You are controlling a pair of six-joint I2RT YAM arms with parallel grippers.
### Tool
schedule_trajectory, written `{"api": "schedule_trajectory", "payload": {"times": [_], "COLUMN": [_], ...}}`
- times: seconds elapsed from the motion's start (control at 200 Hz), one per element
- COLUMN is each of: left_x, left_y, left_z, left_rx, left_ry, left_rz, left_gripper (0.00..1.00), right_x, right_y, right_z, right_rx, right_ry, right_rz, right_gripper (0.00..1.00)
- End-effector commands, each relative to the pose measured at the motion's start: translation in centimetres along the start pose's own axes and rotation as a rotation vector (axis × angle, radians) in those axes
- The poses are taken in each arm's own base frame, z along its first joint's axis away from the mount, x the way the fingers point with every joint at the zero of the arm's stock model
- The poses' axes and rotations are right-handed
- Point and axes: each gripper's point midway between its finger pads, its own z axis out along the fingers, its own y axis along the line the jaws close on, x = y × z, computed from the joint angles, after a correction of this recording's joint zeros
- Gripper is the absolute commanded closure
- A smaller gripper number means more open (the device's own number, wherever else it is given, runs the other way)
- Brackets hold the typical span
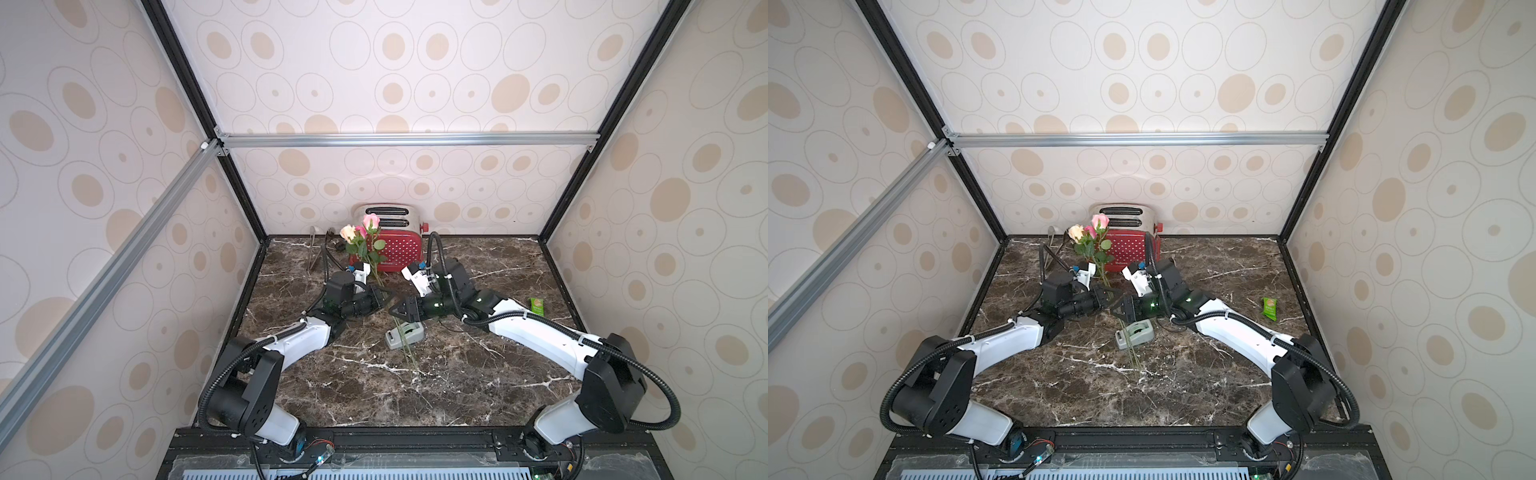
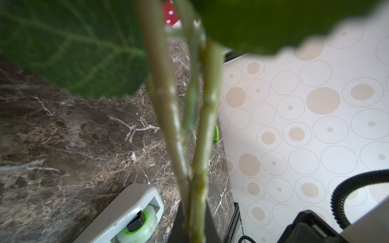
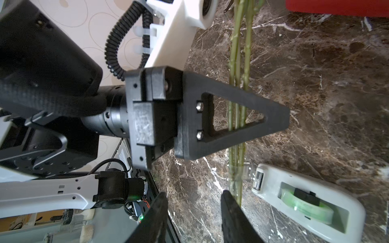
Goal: Wrap bouquets with tape
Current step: Wrap the tape around the bouquet.
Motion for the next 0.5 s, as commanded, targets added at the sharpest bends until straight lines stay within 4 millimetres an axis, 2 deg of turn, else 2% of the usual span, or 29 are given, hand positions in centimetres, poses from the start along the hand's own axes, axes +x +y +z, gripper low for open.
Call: {"api": "schedule_trajectory", "payload": {"times": [0.0, 0.215, 0.495], "left_x": [-1.5, -1.2, -0.6], "left_y": [-3.1, -3.4, -3.2], "left_z": [-1.1, -1.6, -1.5], "left_rx": [0.088, 0.104, 0.114], "left_ry": [-0.045, -0.046, -0.030], "left_rz": [0.047, 0.042, 0.032], "left_gripper": [1.00, 1.00, 1.00], "right_x": [0.1, 0.1, -0.3], "right_y": [-0.4, -1.9, -1.2], "right_z": [0.7, 1.1, 1.6], "right_rx": [0.040, 0.116, 0.090], "right_ry": [0.020, 0.019, 0.018], "right_rz": [-0.017, -0.030, -0.050], "right_gripper": [0.57, 0.58, 0.58]}}
